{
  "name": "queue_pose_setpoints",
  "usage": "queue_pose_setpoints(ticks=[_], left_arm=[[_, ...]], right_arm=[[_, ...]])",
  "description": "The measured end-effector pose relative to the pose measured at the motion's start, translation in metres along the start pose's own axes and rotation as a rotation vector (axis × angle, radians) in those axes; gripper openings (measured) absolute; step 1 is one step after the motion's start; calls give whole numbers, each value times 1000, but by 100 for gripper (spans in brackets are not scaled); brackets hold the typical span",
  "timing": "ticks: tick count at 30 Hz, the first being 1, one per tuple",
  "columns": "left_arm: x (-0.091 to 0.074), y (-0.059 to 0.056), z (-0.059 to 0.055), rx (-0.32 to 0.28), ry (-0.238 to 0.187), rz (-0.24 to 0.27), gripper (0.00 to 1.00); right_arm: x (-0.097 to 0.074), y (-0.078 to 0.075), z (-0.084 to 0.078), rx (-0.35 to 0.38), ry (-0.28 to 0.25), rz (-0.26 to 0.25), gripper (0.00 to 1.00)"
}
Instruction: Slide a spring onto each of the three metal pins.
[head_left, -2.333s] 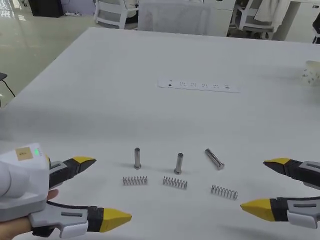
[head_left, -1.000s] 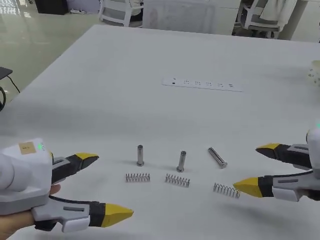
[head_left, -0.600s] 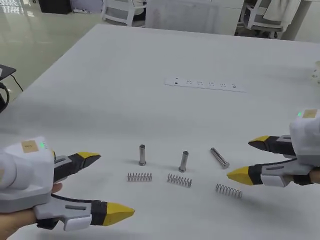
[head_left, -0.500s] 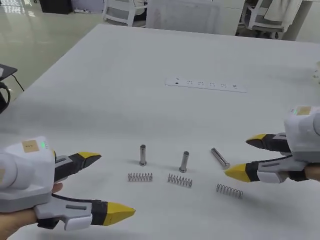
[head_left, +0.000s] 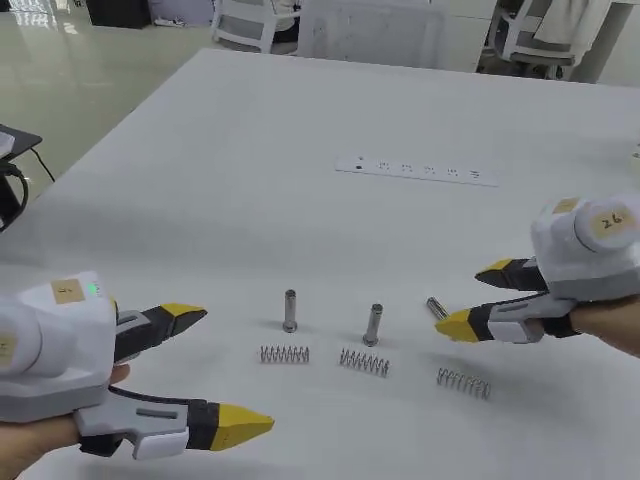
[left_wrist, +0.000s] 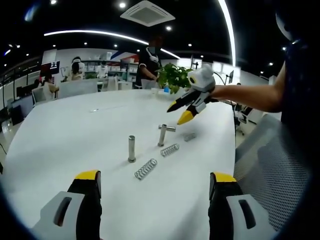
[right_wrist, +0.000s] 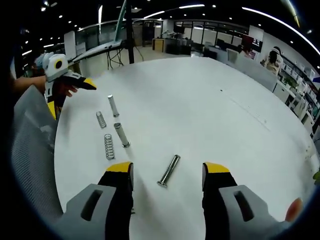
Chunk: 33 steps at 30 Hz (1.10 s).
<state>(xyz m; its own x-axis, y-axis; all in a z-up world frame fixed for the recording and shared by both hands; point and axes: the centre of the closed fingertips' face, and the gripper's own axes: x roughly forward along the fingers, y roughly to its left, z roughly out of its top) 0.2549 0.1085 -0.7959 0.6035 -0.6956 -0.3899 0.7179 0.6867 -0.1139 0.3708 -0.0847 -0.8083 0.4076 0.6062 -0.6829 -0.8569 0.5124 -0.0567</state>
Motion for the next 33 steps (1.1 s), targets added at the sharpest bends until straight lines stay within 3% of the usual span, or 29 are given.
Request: queue_pose_setpoints(ticks=[10, 33], left_arm=[[0, 1, -1, 3, 4, -2, 86], [1, 2, -3, 5, 6, -3, 85]], right_arm=[[14, -10, 2, 20, 49, -31, 47], [36, -8, -5, 95, 148, -46, 21]])
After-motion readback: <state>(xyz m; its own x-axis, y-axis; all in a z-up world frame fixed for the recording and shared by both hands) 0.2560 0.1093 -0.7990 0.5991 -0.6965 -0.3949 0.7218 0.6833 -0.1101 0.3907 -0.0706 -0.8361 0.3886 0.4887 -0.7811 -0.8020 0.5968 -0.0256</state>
